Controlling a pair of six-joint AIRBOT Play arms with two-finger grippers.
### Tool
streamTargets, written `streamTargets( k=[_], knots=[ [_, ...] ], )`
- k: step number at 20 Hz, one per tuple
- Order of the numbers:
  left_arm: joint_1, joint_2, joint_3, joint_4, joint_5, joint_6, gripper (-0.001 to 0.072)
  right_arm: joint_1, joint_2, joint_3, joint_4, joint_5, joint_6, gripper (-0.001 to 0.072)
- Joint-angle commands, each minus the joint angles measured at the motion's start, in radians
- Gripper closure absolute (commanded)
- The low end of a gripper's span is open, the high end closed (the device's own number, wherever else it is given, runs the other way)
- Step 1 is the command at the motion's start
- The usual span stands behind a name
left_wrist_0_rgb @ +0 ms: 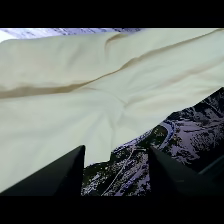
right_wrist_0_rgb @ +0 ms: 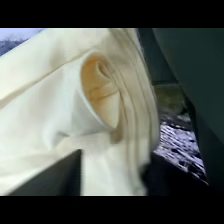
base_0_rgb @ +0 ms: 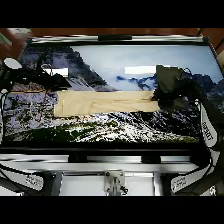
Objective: Fold the shirts.
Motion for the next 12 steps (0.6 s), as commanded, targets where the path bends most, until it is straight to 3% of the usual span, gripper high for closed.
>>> streamTargets(
  k=[1, 2, 4, 5, 7, 8, 12],
  knots=[
    [-0.041, 0.005, 0.001, -0.041, 0.017, 0.014, 0.0241, 0.001, 0.001, 0.001, 0.101, -0.016, -0.039, 0.0524],
    [-0.051, 0.005, 0.001, -0.061, 0.022, 0.014, 0.0241, 0.001, 0.019, 0.001, 0.131, -0.021, -0.074, 0.0626],
    [-0.074, 0.003, 0.001, -0.106, 0.023, 0.039, 0.0268, 0.001, 0.088, 0.001, 0.154, -0.025, -0.11, 0.0646],
    [-0.092, 0.001, 0.0, -0.105, 0.023, 0.039, 0.0327, 0.001, 0.132, 0.001, 0.154, -0.034, -0.11, 0.0646],
    [-0.133, -0.008, -0.013, -0.105, 0.026, 0.039, 0.0596, 0.001, 0.238, 0.001, 0.153, -0.076, -0.109, 0.0646],
    [-0.158, -0.014, -0.029, -0.105, 0.032, 0.04, 0.0679, 0.001, 0.296, 0.001, 0.153, -0.104, -0.105, 0.0646],
    [-0.297, -0.038, -0.143, -0.117, 0.136, 0.032, 0.068, 0.001, 0.496, 0.001, 0.153, -0.211, -0.026, 0.0647]
  ],
)
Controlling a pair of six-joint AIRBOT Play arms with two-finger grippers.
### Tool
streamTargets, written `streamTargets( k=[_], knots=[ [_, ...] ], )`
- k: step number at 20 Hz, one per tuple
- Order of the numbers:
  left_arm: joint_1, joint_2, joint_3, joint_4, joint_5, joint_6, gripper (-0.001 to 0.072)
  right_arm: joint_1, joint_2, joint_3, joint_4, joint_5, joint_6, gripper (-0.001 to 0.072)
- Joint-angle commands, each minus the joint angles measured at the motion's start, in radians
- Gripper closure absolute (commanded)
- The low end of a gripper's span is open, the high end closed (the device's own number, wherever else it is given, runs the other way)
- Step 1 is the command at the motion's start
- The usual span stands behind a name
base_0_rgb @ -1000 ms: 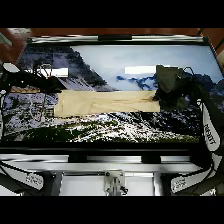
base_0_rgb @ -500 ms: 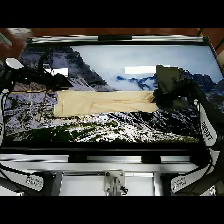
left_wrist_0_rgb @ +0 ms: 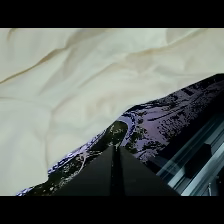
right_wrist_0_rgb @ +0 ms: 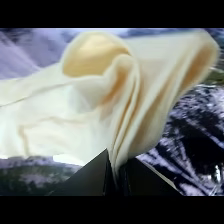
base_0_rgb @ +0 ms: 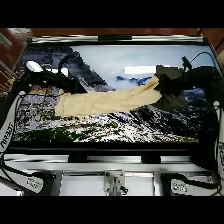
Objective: Fold the shirts.
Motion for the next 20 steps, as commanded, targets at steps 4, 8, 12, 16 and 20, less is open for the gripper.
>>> streamTargets(
  k=[4, 8, 12, 16, 20],
  knots=[
    [-0.265, -0.032, -0.148, -0.19, 0.23, -0.003, 0.068, -0.001, 0.29, 0.001, 0.008, -0.158, 0.105, 0.0646],
    [-0.447, -0.059, -0.148, -0.317, 0.425, -0.019, 0.068, -0.002, 0.429, 0.001, 0.004, -0.165, 0.136, 0.0646],
    [-0.587, -0.123, -0.109, -0.446, 0.528, -0.018, 0.068, -0.001, 0.487, 0.001, 0.003, -0.172, 0.154, 0.0646],
    [-0.524, -0.103, -0.078, -0.378, 0.476, 0.015, 0.0683, -0.001, 0.486, 0.001, -0.051, -0.179, 0.126, 0.0646],
    [-0.353, 0.075, -0.079, -0.035, 0.392, -0.088, 0.0683, 0.0, 0.442, 0.0, -0.051, -0.163, 0.069, 0.0646]
  ],
)
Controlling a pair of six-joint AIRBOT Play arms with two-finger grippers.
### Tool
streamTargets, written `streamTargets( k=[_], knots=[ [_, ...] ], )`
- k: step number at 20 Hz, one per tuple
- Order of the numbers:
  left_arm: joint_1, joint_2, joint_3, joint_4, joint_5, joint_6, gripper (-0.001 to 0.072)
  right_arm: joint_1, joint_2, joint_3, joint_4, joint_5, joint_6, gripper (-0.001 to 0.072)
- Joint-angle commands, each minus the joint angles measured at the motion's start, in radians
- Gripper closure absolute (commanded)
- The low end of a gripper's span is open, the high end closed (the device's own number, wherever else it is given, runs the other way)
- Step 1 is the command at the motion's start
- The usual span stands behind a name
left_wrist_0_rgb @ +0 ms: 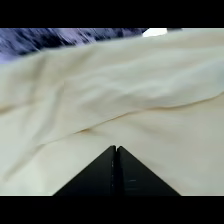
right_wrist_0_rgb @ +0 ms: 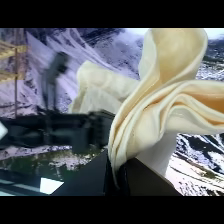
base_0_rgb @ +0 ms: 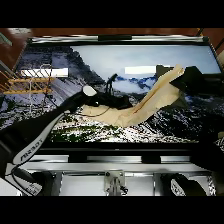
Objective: Fold the shirts.
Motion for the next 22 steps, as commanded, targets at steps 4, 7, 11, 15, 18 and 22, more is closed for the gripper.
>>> streamTargets(
  k=[4, 7, 11, 15, 18, 22],
  knots=[
    [0.275, 0.335, 0.007, 0.352, -0.09, -0.071, 0.0682, 0.185, -0.126, 0.001, 0.063, 0.206, -0.091, 0.0646],
    [0.437, 0.48, 0.007, 0.401, -0.096, -0.072, 0.0682, 0.403, -0.239, 0.001, 0.063, 0.408, -0.092, 0.0646],
    [0.645, 0.578, 0.007, 0.404, -0.202, -0.121, 0.0681, 0.599, -0.449, 0.001, 0.086, 0.589, -0.087, 0.0647],
    [0.691, 0.582, -0.01, 0.412, -0.336, -0.117, 0.0681, 0.704, -0.64, 0.001, 0.2, 0.761, -0.082, 0.0647],
    [0.669, 0.582, -0.052, 0.411, -0.33, -0.113, 0.0681, 0.738, -0.712, 0.001, 0.22, 0.85, -0.039, 0.0549],
    [0.658, 0.581, -0.108, 0.411, -0.326, -0.107, 0.0681, 0.69, -0.678, 0.001, 0.116, 0.697, -0.053, 0.0109]
  ],
)
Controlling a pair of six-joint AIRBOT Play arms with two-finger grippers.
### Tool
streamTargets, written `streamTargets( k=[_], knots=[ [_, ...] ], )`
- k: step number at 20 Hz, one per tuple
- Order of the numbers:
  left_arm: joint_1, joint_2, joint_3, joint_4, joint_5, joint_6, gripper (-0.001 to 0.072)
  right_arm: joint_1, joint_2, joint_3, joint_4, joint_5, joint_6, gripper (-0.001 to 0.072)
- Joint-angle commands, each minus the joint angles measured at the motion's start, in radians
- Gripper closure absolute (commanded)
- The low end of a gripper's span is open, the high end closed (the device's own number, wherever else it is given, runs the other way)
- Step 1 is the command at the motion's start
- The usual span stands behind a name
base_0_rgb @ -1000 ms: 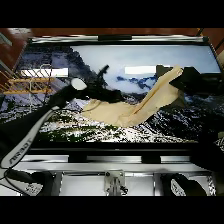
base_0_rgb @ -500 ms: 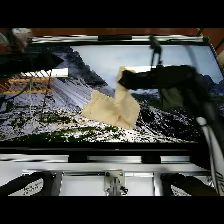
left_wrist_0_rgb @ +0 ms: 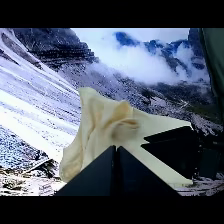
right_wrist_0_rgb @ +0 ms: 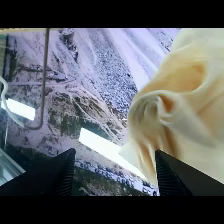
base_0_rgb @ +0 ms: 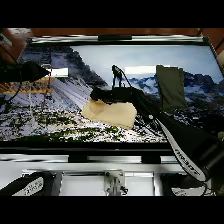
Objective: Fold the shirts.
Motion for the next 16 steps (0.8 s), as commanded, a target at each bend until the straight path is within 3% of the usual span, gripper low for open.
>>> streamTargets(
  k=[1, 5, 8, 12, 16],
  knots=[
    [-0.002, 0.002, -0.036, 0.003, -0.009, 0.011, 0.0681, -0.057, 0.026, 0.001, -0.149, -0.135, 0.016, 0.0109],
    [-0.002, 0.002, -0.036, 0.003, -0.009, 0.012, 0.0681, -0.295, 0.136, 0.001, -0.403, -0.459, 0.068, 0.009],
    [-0.002, 0.002, -0.036, 0.003, -0.008, 0.012, 0.0681, -0.479, 0.13, -0.067, -0.41, -0.684, 0.07, 0.0084],
    [-0.002, -0.002, -0.036, 0.003, -0.008, 0.02, 0.068, -0.5, 0.106, -0.285, -0.193, -0.544, 0.023, 0.0083],
    [-0.002, -0.007, -0.036, 0.003, -0.009, 0.019, 0.0681, -0.433, 0.027, -0.303, -0.107, -0.452, -0.048, 0.0083]
  ],
)
